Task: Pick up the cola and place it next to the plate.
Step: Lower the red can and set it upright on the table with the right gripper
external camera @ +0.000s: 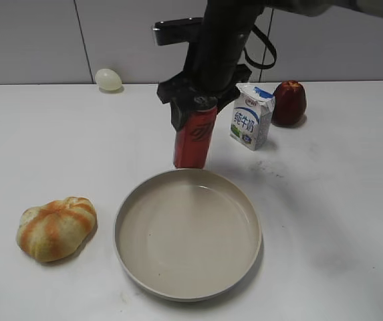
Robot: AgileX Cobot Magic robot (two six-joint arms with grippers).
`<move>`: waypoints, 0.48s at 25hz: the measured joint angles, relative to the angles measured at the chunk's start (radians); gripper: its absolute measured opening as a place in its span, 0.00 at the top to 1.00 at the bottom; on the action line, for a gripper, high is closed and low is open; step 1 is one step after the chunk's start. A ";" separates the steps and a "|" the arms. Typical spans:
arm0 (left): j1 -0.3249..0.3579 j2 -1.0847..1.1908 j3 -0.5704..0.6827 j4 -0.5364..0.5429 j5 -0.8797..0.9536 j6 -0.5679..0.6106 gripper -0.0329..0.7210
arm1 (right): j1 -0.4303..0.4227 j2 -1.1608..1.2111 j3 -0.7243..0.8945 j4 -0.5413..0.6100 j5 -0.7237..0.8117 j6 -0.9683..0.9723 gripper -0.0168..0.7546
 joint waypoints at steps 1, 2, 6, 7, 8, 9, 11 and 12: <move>0.000 0.000 0.000 0.000 0.000 0.000 0.64 | 0.000 0.004 0.000 -0.005 0.000 -0.001 0.29; 0.000 0.000 0.000 0.000 0.000 0.000 0.64 | 0.000 0.007 0.000 -0.011 0.000 -0.002 0.29; 0.000 0.000 0.000 0.000 0.000 0.000 0.64 | 0.000 0.007 0.000 -0.017 0.003 -0.008 0.29; 0.000 0.000 0.000 0.000 0.000 0.000 0.64 | 0.000 0.007 0.000 -0.019 0.004 -0.010 0.29; 0.000 0.000 0.000 0.000 0.000 0.000 0.64 | 0.000 0.007 0.000 -0.020 0.004 -0.016 0.29; 0.000 0.000 0.000 0.000 0.000 0.000 0.64 | 0.000 0.007 0.000 -0.020 0.004 -0.022 0.27; 0.000 0.000 0.000 0.000 0.000 0.000 0.64 | 0.000 0.007 0.000 -0.021 0.004 -0.032 0.19; 0.000 0.000 0.000 0.000 0.000 0.000 0.64 | 0.000 0.007 -0.003 -0.020 0.004 -0.035 0.15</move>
